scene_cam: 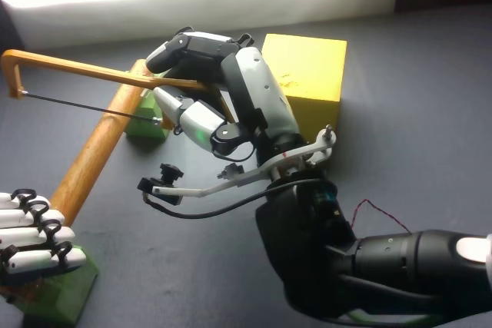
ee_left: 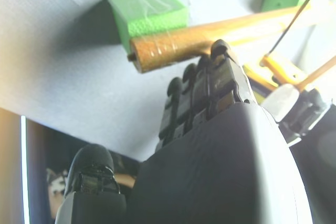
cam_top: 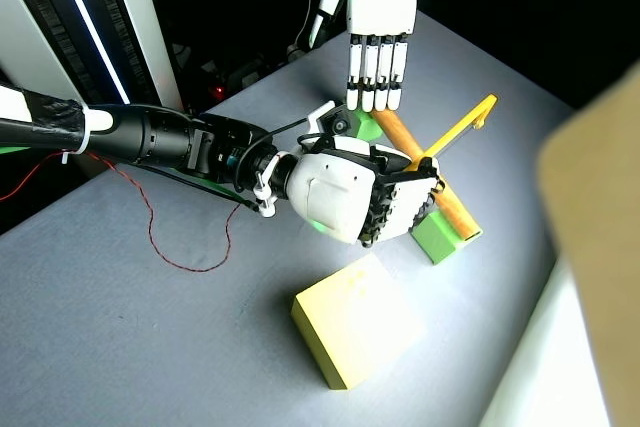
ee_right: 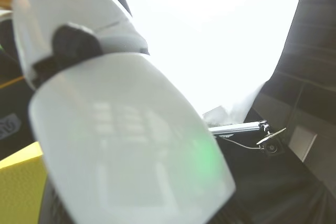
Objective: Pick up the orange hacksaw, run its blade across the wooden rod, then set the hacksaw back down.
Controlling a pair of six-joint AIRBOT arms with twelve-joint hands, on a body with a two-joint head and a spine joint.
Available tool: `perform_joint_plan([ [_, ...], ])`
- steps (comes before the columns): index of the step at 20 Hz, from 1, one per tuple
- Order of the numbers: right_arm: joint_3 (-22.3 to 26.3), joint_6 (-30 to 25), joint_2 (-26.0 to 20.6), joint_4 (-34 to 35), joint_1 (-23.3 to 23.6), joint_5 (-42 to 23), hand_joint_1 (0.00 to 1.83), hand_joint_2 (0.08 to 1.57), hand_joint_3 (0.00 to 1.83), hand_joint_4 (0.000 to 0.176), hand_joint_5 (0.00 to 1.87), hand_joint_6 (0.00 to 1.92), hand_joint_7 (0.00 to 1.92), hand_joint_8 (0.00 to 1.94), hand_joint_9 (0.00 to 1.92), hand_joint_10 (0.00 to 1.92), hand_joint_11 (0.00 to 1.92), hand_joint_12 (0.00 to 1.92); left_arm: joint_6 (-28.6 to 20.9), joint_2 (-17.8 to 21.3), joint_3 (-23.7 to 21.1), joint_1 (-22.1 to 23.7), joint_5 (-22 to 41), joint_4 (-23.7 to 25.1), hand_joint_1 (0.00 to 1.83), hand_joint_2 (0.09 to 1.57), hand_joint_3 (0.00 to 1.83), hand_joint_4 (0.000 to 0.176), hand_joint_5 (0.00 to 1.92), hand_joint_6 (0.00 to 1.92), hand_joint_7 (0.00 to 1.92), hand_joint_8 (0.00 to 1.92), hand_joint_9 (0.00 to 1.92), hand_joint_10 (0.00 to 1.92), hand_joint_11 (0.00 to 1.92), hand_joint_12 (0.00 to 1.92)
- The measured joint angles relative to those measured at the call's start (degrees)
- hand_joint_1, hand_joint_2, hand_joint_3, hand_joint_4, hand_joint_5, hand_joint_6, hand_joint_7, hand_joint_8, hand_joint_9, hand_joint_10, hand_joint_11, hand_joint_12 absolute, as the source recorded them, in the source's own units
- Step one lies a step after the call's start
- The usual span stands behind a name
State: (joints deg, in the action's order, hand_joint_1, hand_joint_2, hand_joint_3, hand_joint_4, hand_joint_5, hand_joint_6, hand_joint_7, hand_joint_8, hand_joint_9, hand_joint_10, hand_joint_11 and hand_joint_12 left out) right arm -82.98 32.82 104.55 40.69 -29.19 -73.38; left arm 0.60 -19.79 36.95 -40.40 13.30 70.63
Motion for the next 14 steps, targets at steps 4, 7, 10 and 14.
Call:
perform_joint_plan([
  [4,3.2,-0.4,-3.8,-2.8,-1.5,0.2,1.39,1.1,0.0,0.0,0.9,0.87,1.03,0.96,1.03,1.21,0.93,1.35,0.0,0.0,-0.3,0.0,-0.1,0.0,0.0,1.19,0.0,0.0,0.03,0.0,0.02,0.0,0.0,0.0,0.03,0.02],
  [7,7.4,0.5,-8.3,-2.7,-3.6,0.8,1.38,1.11,0.0,0.0,0.88,0.91,1.0,0.99,1.01,1.23,0.92,1.36,0.0,0.0,-0.3,0.0,-0.1,0.0,0.0,1.19,0.0,0.0,0.03,0.01,0.02,0.0,0.0,0.0,0.01,0.02],
  [10,11.4,1.1,-13.2,-3.4,-5.4,1.2,1.39,1.1,0.0,0.0,0.89,0.88,1.02,0.96,1.05,1.2,0.97,1.34,0.0,0.0,-0.3,0.0,-0.1,0.0,0.0,1.19,0.0,0.0,0.03,0.0,0.01,0.0,0.0,0.0,0.0,0.0],
  [14,15.7,2.1,-17.7,-4.2,-6.9,2.1,1.39,1.1,0.0,0.0,0.9,0.87,1.01,0.98,1.03,1.21,0.94,1.37,0.0,0.0,-0.3,0.0,-0.1,0.0,0.0,1.19,0.0,0.0,0.04,0.01,0.02,0.0,0.0,0.0,0.01,0.0],
])
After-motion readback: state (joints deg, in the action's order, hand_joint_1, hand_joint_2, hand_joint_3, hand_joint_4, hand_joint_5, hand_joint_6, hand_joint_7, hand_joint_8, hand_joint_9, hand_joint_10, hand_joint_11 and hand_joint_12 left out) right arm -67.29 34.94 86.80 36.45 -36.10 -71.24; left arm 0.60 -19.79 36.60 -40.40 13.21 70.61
